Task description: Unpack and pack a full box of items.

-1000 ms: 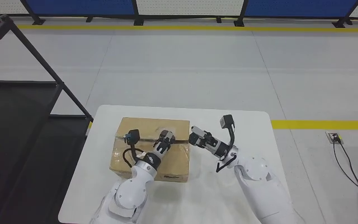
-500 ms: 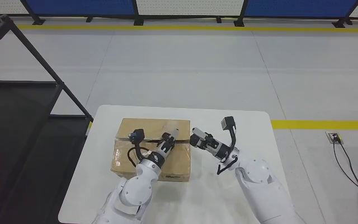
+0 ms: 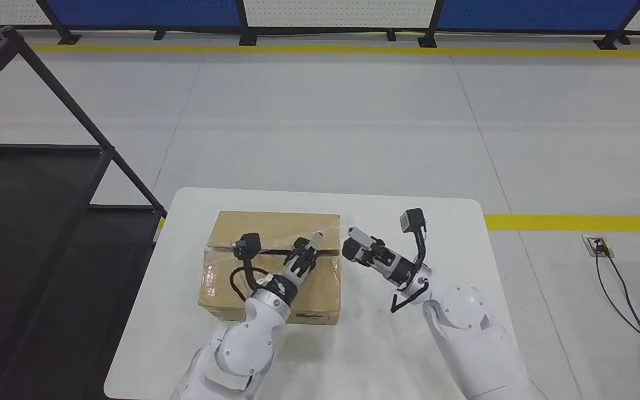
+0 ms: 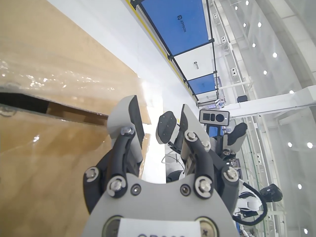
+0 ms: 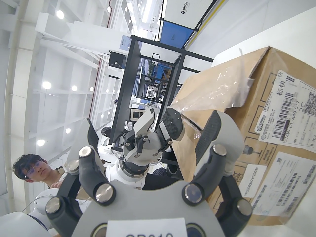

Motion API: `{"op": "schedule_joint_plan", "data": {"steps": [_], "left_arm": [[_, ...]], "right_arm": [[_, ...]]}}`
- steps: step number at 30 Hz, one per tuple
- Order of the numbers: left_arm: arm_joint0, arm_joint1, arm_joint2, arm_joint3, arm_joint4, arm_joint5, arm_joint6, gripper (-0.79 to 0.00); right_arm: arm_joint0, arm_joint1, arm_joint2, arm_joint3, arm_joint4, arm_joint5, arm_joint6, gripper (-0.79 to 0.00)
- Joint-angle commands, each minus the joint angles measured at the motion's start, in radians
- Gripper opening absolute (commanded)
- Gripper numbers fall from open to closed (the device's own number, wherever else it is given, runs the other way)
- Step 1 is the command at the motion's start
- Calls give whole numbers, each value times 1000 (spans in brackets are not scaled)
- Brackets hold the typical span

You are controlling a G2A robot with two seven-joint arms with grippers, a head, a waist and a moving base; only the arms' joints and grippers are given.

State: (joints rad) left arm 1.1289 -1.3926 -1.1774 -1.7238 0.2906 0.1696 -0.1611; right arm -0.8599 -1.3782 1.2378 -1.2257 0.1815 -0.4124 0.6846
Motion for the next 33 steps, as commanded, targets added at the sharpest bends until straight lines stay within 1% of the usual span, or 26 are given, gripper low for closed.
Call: {"op": "schedule_joint_plan", "data": {"steps": [1,3,4,6,7,9,11,14,16,18,19,20,24,25,26,27,28,31,32,33], "left_arm": [[14,0,-15,-23,-25,-11,9,-419],[30,2,-44,-55,-54,-14,9,-453],[40,4,-66,-71,-72,-17,13,-456],[62,6,-117,-107,-140,-14,12,-459],[72,8,-147,-124,-170,-8,8,-483],[86,11,-212,-146,-233,5,4,-508],[97,16,-282,-158,-299,33,-16,-505],[111,26,-385,-156,-349,60,-50,-489],[120,32,-439,-138,-364,63,-71,-483],[128,38,-488,-122,-389,75,-101,-425],[133,41,-511,-117,-397,74,-112,-237],[140,44,-530,-112,-402,71,-122,0],[171,51,-596,-101,-442,53,-144,0],[178,52,-607,-99,-452,47,-146,0],[184,53,-617,-97,-461,44,-146,0],[188,54,-625,-95,-469,41,-147,0],[192,55,-632,-91,-478,39,-148,0],[194,58,-641,-84,-492,39,-150,0],[193,58,-641,-82,-496,39,-149,0],[193,59,-641,-81,-500,41,-149,0]], "right_arm": [[4,1,4,3,-26,3,-29,0],[9,3,5,-2,-68,3,-57,0],[11,5,10,0,-91,12,-78,0],[18,10,26,6,-168,57,-142,0],[21,12,27,2,-203,69,-156,0],[31,16,26,5,-274,66,-167,0],[45,17,14,20,-309,53,-169,0],[84,13,-12,68,-327,30,-144,0],[118,10,-27,111,-329,19,-136,0],[151,6,-36,155,-317,-3,-136,0],[166,4,-42,178,-312,-13,-134,0],[181,1,-48,199,-305,-21,-131,0],[239,-8,-68,285,-276,-38,-104,0],[252,-10,-74,304,-267,-39,-91,-22],[265,-12,-79,321,-261,-40,-81,-132],[276,-14,-84,338,-254,-42,-70,-182],[286,-16,-90,350,-249,-41,-59,-363],[312,-22,-105,381,-239,-34,-42,-517],[317,-23,-107,388,-237,-34,-40,-588],[322,-24,-110,394,-236,-30,-34,-708]]}}
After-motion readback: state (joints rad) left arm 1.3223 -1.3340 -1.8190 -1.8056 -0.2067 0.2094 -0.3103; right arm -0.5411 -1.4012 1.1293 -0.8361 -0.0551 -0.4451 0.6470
